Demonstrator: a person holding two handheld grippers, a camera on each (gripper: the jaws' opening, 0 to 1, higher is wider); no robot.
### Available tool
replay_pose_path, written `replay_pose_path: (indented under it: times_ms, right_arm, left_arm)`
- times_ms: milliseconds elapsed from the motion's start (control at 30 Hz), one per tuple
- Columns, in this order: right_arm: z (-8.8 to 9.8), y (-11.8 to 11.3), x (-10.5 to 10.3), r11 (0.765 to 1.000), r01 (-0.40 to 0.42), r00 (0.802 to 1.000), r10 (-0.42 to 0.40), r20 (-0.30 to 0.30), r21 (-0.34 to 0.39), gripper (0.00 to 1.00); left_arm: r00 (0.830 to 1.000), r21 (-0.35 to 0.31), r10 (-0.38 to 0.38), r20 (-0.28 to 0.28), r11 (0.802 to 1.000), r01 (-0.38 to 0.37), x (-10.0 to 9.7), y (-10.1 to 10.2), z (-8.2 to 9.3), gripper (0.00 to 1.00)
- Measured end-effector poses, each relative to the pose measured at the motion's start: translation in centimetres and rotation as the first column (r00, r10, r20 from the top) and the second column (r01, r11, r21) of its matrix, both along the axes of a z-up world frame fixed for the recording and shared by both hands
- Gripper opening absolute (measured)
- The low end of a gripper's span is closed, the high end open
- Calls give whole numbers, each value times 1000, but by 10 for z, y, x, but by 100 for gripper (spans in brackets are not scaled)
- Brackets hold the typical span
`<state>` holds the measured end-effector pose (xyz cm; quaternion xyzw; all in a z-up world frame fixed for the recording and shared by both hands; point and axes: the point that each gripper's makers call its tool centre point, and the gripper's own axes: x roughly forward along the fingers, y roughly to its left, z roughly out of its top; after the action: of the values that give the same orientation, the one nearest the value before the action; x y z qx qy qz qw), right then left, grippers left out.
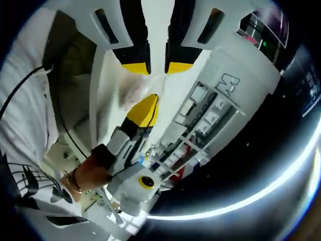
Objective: Open the resealable bag by pulling the two sides of the seal apart until the entire bag opening is separated and visibly accessible.
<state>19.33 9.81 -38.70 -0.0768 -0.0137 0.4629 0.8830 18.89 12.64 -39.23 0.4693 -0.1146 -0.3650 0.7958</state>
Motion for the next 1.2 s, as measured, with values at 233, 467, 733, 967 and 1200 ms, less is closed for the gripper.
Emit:
replay_pose_path:
  times_ms: [233, 467, 733, 967, 1200]
  right_arm:
    - [-5, 4, -3, 1000, -14, 1000, 14, -8, -13, 0]
    - [-6, 6, -5, 1000, -18, 1000, 18, -8, -17, 0]
    - [-5, 7, -7, 1000, -21, 1000, 21, -4, -18, 0]
    - [-6, 9, -10, 999, -27, 1000, 27, 4, -32, 0]
    - [-5, 8, -9, 999, -23, 1000, 23, 5, -30, 0]
  left_arm:
    - [999, 37, 13, 50, 999, -15, 4, 1, 1, 6]
    - [999, 53, 28, 45, 998, -30, 6, 5, -4, 10]
    - [997, 96, 27, 66, 995, -33, 6, 6, -8, 10]
    - [996, 126, 15, 89, 992, -26, 4, 4, -9, 9]
    - [996, 149, 14, 88, 988, -27, 3, 4, -15, 6]
